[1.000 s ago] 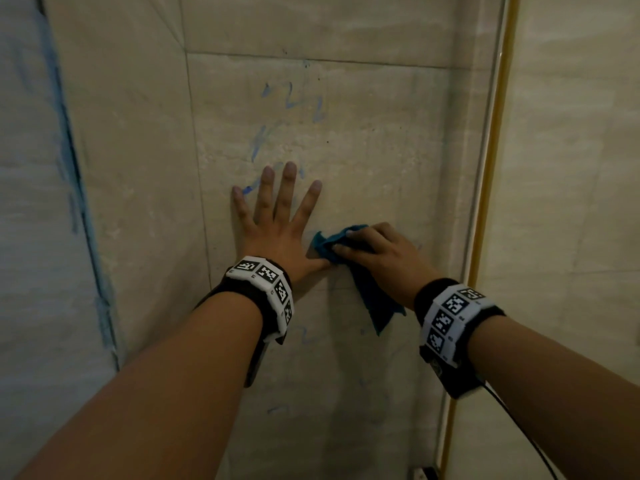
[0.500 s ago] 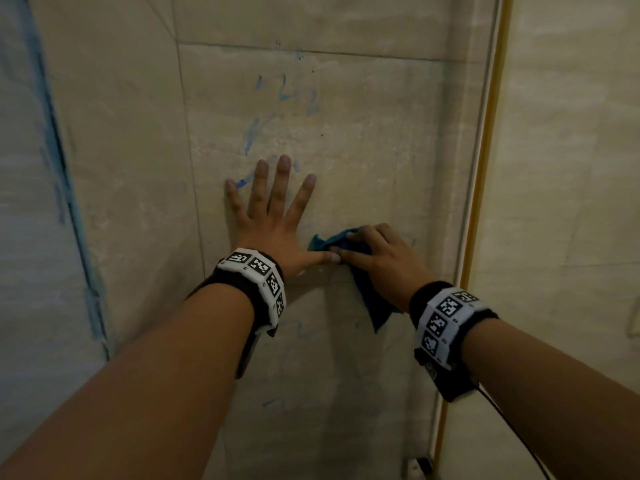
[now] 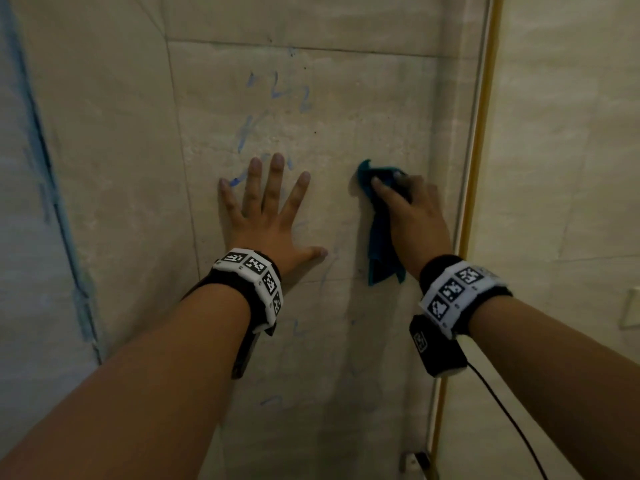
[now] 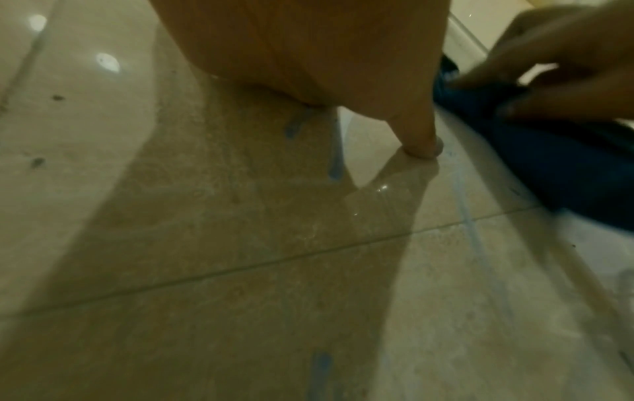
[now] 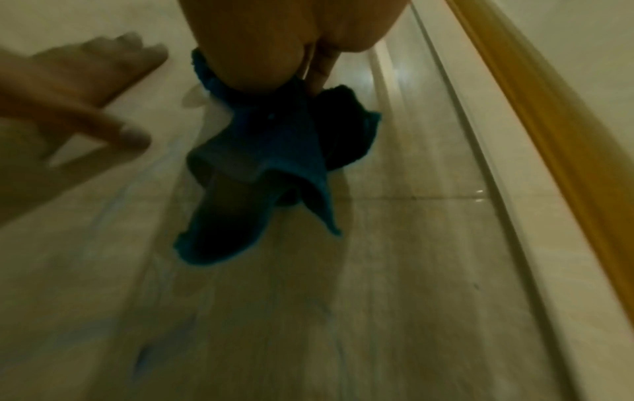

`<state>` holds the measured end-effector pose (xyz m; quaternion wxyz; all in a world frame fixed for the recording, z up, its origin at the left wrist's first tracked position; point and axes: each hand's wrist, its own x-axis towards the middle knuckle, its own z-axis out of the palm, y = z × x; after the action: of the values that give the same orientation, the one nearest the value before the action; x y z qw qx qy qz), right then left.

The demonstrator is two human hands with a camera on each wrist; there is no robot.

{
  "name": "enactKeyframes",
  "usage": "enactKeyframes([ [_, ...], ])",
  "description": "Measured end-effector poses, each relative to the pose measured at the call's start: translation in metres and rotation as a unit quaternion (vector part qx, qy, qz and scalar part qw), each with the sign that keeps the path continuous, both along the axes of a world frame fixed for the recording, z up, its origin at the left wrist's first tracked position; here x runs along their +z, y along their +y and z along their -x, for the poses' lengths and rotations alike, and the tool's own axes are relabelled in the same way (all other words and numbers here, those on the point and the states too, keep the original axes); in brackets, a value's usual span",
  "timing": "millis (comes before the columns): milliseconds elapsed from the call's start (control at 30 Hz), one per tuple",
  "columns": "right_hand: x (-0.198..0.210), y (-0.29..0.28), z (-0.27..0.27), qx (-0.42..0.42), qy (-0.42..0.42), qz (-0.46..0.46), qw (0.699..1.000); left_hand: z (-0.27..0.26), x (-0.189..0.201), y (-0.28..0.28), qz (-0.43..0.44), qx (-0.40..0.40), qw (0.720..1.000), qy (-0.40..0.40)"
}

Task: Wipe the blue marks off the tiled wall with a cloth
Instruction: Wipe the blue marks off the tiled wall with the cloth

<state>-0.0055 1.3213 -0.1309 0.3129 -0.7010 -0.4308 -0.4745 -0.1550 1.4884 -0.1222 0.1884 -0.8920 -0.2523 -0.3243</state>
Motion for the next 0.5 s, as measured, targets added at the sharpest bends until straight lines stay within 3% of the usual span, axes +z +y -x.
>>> enactKeyframes([
  [100, -0.030, 0.001, -0.004, 0.016, -0.097, 0.069, 0.993, 0.000, 0.000, 0.001, 0.000, -0.007, 1.000, -0.003],
  [300, -0.048, 0.001, -0.001, 0.016, -0.111, 0.117, 0.987, 0.001, 0.001, 0.002, 0.001, -0.013, 1.000, -0.007],
  [367, -0.034, 0.001, 0.005, 0.019, -0.080, 0.096, 0.992, 0.001, 0.002, 0.000, 0.004, -0.010, 1.000, -0.003],
  [500, -0.006, -0.004, 0.005, 0.005, 0.089, 0.026, 0.996, 0.001, 0.002, 0.000, 0.010, -0.010, 1.000, -0.003],
])
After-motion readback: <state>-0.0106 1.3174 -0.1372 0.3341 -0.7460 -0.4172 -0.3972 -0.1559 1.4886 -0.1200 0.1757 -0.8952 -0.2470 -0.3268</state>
